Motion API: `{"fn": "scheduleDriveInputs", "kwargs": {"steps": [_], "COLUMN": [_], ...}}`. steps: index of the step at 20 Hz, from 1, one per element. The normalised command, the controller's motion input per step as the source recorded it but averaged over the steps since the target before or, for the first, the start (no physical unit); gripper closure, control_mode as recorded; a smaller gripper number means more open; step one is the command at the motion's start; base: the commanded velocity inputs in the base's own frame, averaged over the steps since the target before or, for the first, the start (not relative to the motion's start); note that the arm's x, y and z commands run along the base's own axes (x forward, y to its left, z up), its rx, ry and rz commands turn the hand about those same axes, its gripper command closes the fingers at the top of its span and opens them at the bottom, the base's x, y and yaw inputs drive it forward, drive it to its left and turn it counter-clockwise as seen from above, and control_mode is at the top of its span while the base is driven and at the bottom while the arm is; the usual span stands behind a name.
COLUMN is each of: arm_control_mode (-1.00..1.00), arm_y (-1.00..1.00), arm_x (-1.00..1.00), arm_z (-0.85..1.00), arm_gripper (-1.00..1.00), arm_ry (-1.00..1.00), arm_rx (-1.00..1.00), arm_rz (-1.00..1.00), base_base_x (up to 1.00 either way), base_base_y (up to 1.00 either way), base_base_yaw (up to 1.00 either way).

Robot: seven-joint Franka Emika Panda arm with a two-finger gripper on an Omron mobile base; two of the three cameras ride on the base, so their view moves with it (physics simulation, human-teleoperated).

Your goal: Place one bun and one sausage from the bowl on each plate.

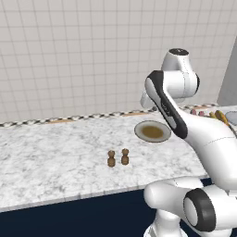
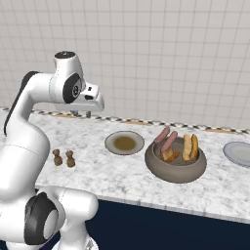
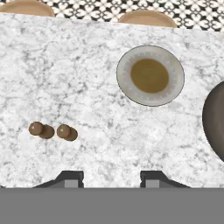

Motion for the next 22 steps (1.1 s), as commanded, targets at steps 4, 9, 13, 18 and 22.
{"fn": "scheduleDriveInputs", "kwargs": {"steps": [4,9,13,18,22], "arm_control_mode": [-1.0,-1.0,-1.0,-1.0,-1.0], "arm_y": [-0.39,-1.0,-1.0,-1.0,-0.88], "arm_x": [-0.08,0.0,0.0,0.0,0.0], "arm_z": [0.0,0.0,-0.07,-0.2,-0.24], "arm_gripper": [-1.0,-1.0,-1.0,-1.0,-1.0], "arm_ry": [0.02,0.06,0.02,0.02,0.03], "arm_rx": [0.01,0.08,0.14,0.15,0.08], "arm_rz": [0.0,0.0,0.0,0.0,0.0], "base_base_x": [0.0,0.0,0.0,0.0,0.0], "base_base_y": [0.0,0.0,0.0,0.0,0.0], "base_base_yaw": [0.0,0.0,0.0,0.0,0.0]}}
